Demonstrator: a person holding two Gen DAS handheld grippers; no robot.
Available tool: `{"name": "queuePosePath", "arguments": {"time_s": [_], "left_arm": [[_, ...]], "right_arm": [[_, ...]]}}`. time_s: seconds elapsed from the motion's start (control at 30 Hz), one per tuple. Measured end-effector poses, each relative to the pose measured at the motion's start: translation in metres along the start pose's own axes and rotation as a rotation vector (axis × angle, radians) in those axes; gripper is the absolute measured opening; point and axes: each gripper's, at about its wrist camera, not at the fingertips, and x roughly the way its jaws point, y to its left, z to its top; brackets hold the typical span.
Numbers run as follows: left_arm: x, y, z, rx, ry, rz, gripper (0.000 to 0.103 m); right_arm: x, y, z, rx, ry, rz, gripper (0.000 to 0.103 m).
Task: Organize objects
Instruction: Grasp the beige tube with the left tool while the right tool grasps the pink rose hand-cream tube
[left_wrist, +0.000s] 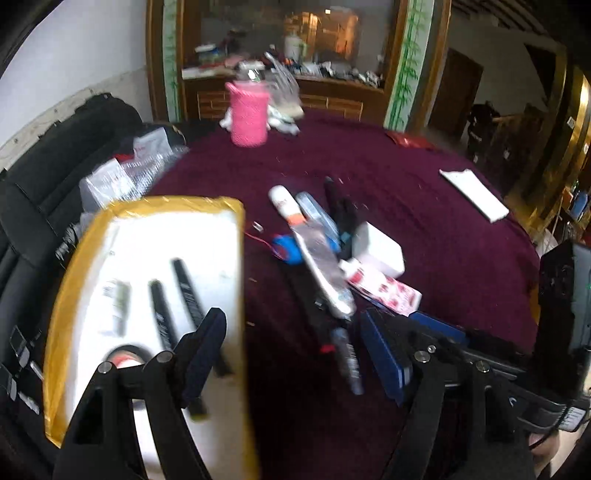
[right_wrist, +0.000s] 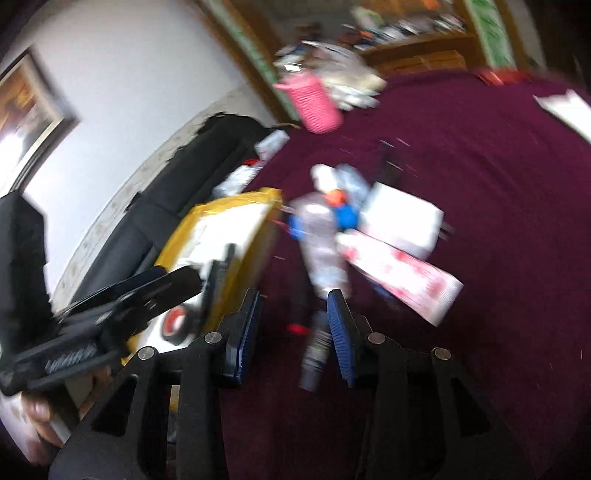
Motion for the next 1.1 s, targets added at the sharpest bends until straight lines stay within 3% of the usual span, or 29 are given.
{"name": "queuePosePath", "arguments": {"time_s": [0.13,0.27,0.9,1.1], "left_arm": [[0.015,-0.012,-0.009,-0.021,0.061,-0.028,0.075],[0.019,-0.021,-0.019,-0.023,0.08,-0.036,0.075],[0.026,-0.018,-0.022,-0.052,0.096,-0.087,0.075],[0.014,-0.001,-0.026,-0.115,0.059,-0.098,0.075]], "right_arm": [[-0.003,-0.034,-0.004,0.105,0.017,-0.043,0.038],[-0.001,-0.048,-0.003,0.128,0.038,-0.062,0.038],[0.016,-0.048,0.005,0.095,0.107,-0.061,0.038],[0.006,-0.051,0.009,0.071,0.085,-0.064,0.038]]}}
